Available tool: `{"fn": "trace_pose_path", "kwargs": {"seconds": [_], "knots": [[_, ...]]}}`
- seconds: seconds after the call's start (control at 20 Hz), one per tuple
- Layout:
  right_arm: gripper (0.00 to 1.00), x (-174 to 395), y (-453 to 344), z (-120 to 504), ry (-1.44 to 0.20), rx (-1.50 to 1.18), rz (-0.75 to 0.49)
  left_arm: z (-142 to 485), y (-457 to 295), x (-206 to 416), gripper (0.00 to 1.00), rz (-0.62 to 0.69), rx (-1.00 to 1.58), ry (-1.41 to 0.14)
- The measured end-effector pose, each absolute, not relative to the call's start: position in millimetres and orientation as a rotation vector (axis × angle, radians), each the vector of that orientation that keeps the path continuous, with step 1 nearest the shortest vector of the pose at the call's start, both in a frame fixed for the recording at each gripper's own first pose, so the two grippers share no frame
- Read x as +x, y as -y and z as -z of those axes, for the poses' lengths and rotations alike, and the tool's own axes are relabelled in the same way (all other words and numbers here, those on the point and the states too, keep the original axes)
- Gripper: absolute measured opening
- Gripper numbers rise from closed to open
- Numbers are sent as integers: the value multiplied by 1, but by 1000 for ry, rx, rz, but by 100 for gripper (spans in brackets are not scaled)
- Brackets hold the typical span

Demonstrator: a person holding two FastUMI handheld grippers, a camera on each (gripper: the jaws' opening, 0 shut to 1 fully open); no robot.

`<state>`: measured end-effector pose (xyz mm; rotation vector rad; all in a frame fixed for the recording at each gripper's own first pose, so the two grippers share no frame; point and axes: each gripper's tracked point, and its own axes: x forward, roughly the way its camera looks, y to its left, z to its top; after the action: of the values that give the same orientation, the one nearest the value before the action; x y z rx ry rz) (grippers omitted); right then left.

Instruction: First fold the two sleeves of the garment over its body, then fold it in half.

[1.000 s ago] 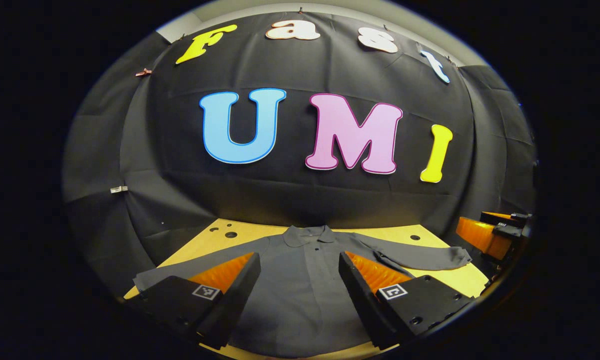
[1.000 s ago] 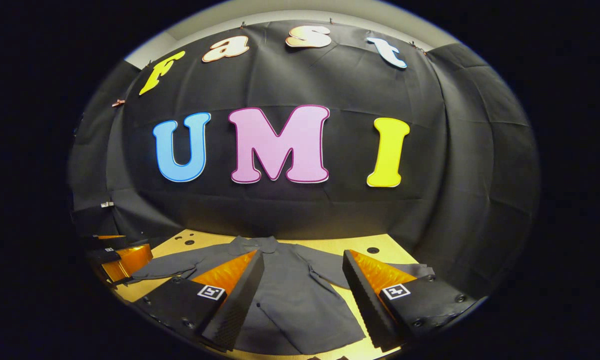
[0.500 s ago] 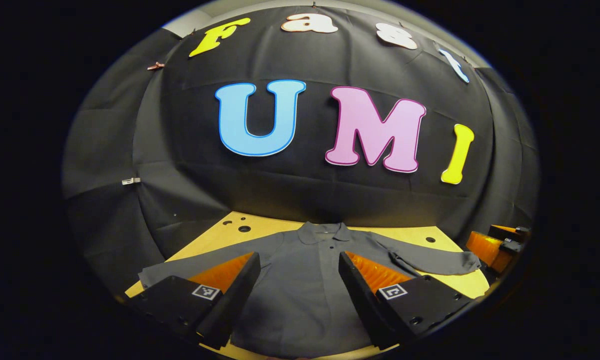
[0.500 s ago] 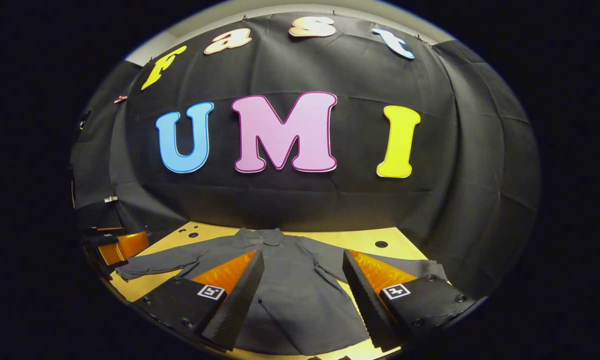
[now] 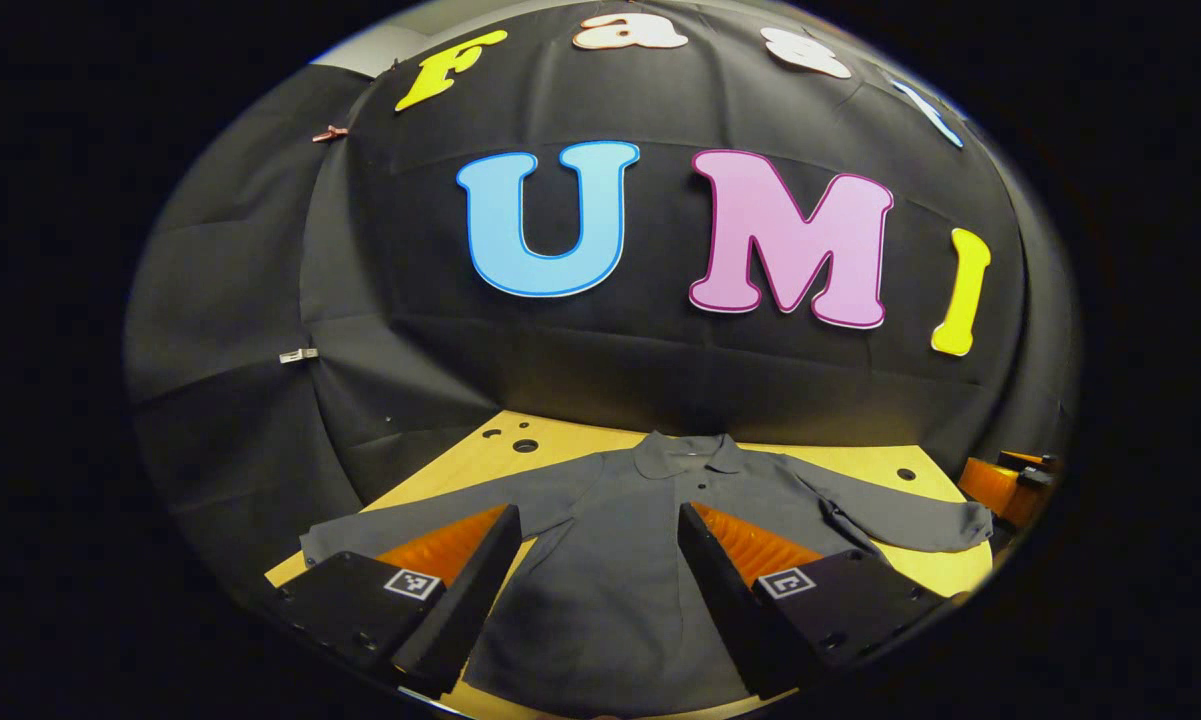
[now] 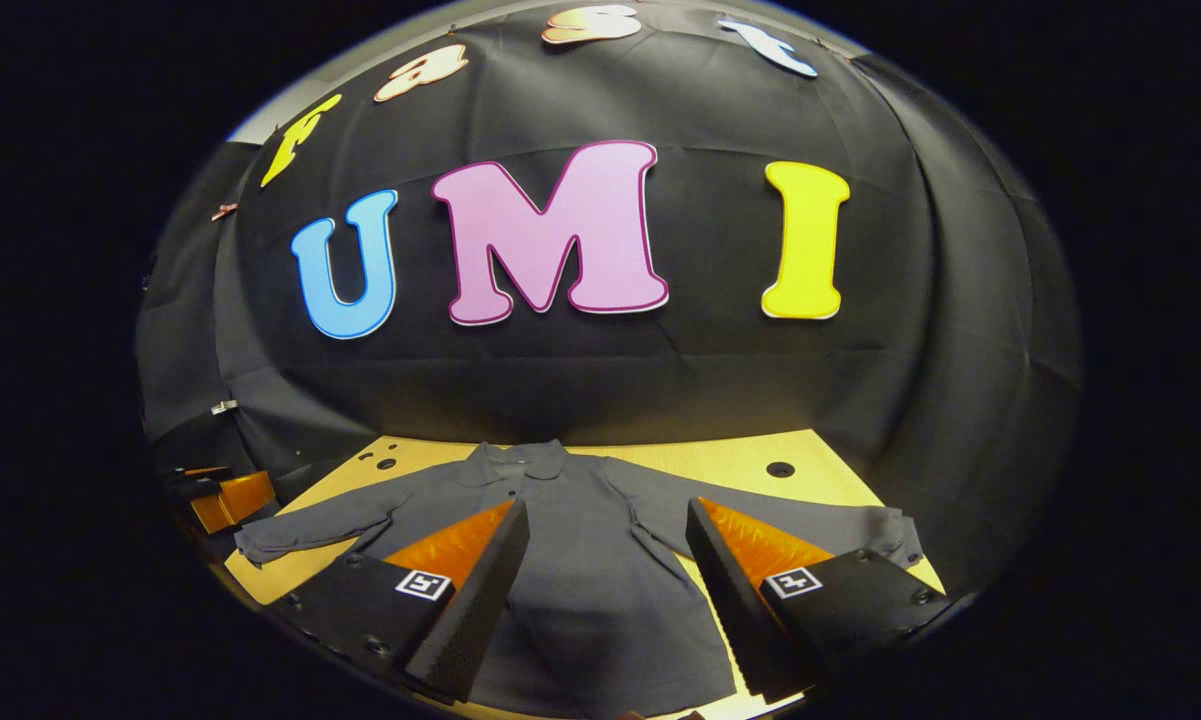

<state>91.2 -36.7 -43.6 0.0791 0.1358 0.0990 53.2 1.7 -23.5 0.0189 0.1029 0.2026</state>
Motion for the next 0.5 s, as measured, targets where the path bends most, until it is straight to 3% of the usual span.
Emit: {"fn": "trace_pose_path", "kwargs": {"seconds": [0.5], "knots": [[97,130,129,83,-257,119,85,36,21,59,99,-152,119,-127]]}}
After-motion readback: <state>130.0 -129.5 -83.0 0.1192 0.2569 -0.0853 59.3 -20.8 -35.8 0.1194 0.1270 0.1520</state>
